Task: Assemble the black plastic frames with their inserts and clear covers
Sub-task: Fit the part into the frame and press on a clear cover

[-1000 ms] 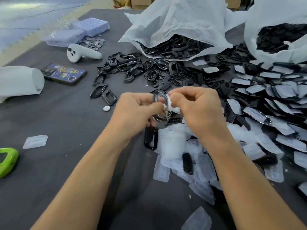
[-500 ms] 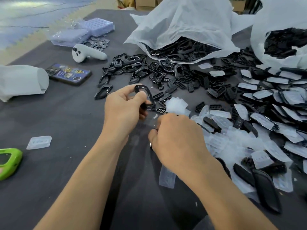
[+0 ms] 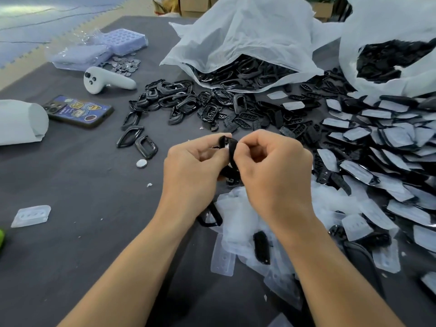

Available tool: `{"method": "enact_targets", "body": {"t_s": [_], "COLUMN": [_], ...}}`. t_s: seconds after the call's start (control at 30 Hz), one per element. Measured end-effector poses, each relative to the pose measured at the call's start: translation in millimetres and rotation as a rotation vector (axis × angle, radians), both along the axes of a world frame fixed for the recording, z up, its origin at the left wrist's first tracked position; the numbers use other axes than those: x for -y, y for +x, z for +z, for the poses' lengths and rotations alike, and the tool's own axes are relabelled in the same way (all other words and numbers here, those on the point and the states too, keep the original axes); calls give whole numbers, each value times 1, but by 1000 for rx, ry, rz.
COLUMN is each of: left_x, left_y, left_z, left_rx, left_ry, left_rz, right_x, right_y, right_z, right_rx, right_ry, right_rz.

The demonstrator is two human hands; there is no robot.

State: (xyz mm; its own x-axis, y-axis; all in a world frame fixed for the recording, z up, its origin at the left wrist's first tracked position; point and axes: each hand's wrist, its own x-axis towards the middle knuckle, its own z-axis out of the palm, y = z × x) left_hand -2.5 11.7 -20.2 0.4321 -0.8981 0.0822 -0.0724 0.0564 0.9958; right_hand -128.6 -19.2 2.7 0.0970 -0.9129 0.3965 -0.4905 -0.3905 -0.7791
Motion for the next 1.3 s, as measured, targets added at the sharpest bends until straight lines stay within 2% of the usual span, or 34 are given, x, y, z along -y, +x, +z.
{"method": "enact_targets", "body": {"t_s": [0.23, 0.33, 0.43, 0.53, 0.67, 0.83, 0.9, 0.97, 1.1, 1.2, 1.3], "left_x": [0, -4, -6, -4, -3, 1, 5, 10, 15, 19, 19], "left_y": [8, 9, 6, 5, 3, 2, 6, 14, 26, 29, 29], "left_z": [2, 5, 5, 4, 4, 2, 1, 1, 3, 0, -5], "left_rx": [-229, -219, -205, -224, -205, -48, -70, -168, -375, -374, -334], "left_ry": [90, 71, 47, 43, 50, 36, 54, 86, 92, 119, 136], "left_rz": [-230, -273, -248, -171, -116, 4, 93, 172, 236, 247, 192], "right_x": [-3, -2, -1, 2, 9, 16, 25, 32, 38, 34, 30], "right_y": [1, 0, 0, -4, -13, -16, -27, -35, -28, -15, -10], "right_z": [-6, -6, -4, 1, 4, 0, -2, -2, -6, -6, -10], "right_rx": [-106, -141, -130, 1, 34, 88, 24, -111, -341, -413, -498], "right_ry": [-165, -194, -144, 4, 206, 209, 139, 111, 190, 183, 138], "right_rz": [-25, -10, -19, -36, 110, 96, 1, -39, 61, 155, 125]}}
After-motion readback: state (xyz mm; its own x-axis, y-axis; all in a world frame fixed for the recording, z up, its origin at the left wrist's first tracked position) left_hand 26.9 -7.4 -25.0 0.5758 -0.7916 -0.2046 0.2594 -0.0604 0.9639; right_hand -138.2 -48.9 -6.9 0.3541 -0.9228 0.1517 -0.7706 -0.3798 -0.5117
